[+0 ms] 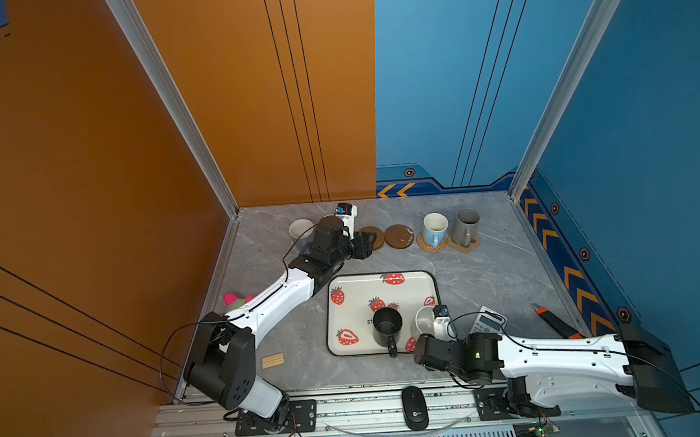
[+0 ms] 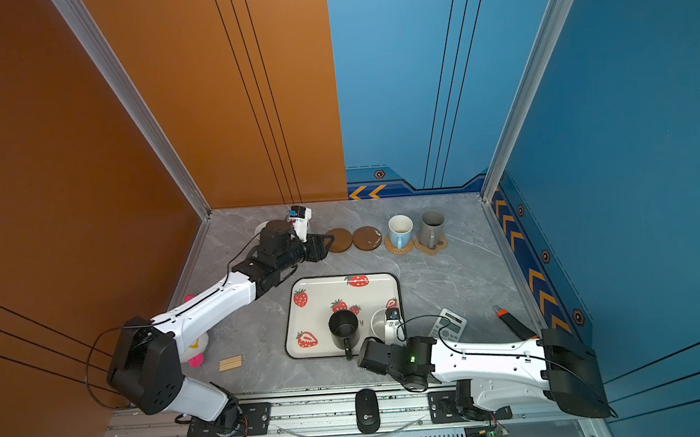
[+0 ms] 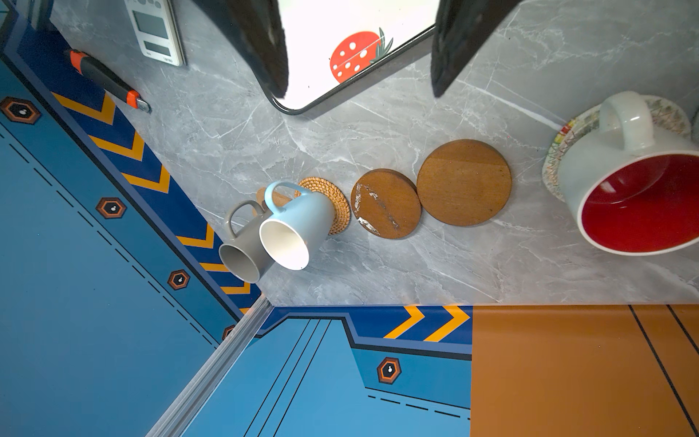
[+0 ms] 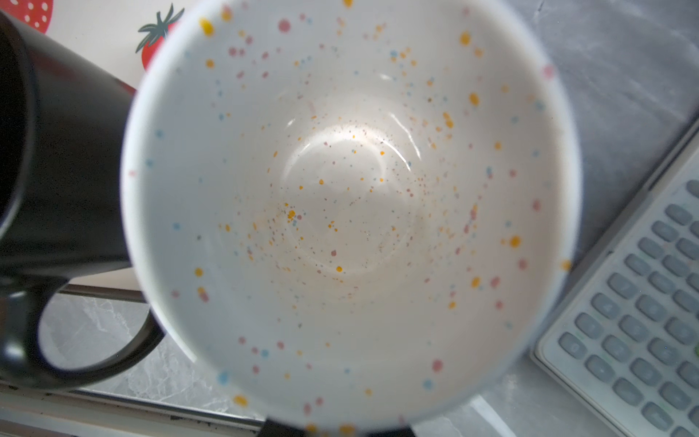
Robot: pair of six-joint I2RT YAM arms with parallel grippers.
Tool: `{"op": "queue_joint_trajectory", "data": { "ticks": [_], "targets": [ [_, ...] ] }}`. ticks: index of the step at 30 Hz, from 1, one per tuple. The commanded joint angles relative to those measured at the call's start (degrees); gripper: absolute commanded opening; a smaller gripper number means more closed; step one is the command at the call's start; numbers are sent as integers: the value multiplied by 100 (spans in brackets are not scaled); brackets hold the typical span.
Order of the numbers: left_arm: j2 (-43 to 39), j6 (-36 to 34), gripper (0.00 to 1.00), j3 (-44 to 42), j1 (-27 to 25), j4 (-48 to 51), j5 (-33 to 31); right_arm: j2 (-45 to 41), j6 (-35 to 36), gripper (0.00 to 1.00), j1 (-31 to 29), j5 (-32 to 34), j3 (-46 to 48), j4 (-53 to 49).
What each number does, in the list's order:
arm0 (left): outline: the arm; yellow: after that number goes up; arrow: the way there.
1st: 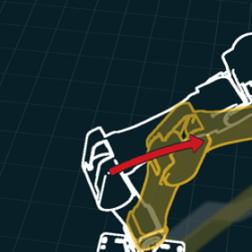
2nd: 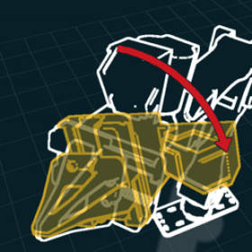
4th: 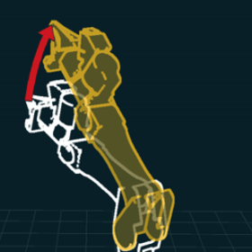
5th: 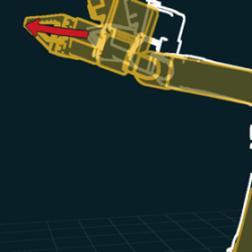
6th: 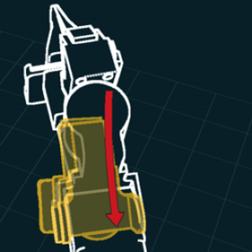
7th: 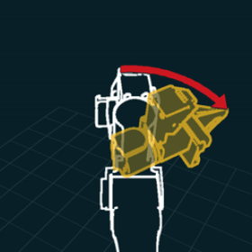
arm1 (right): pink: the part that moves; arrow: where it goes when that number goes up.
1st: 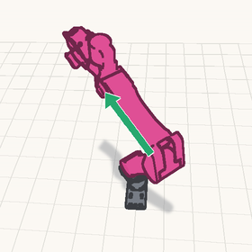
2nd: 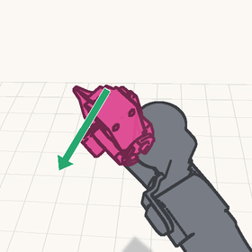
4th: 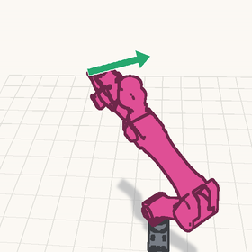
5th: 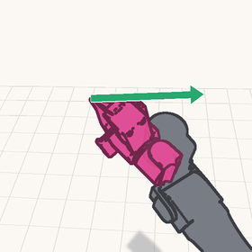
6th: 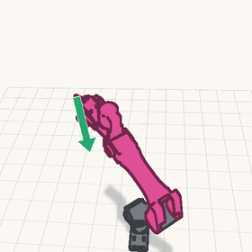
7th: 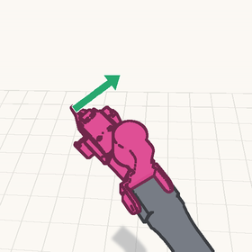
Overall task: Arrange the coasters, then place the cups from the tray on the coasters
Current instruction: 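Lift the speckled mug off the tray with the right gripper, then carry the speckled mug with the right gripper toward the wooden coasters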
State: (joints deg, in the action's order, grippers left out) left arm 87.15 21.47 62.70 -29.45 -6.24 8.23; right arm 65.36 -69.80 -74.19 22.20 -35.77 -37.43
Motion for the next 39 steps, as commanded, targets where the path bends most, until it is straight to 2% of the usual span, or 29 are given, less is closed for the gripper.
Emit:
{"op": "queue_joint_trajectory", "data": {
  "ticks": [1,13,20,29,39],
  "targets": [
    [5,50,61,74,-17,-35,127,-9,104,0,-37,147,-174,-455],
    [-113,41,61,16,-17,-35,103,-2,498,0,-48,611,-866,-1097],
    [-151,41,61,6,-17,-34,91,-57,964,0,211,637,-1100,-1210],
    [-237,24,61,-38,-17,-35,69,-84,2617,0,1371,181,-1798,-1248],
    [-348,-29,61,-109,-8,-35,-28,763,4065,0,2540,-256,-2863,-903]
  ]
}}
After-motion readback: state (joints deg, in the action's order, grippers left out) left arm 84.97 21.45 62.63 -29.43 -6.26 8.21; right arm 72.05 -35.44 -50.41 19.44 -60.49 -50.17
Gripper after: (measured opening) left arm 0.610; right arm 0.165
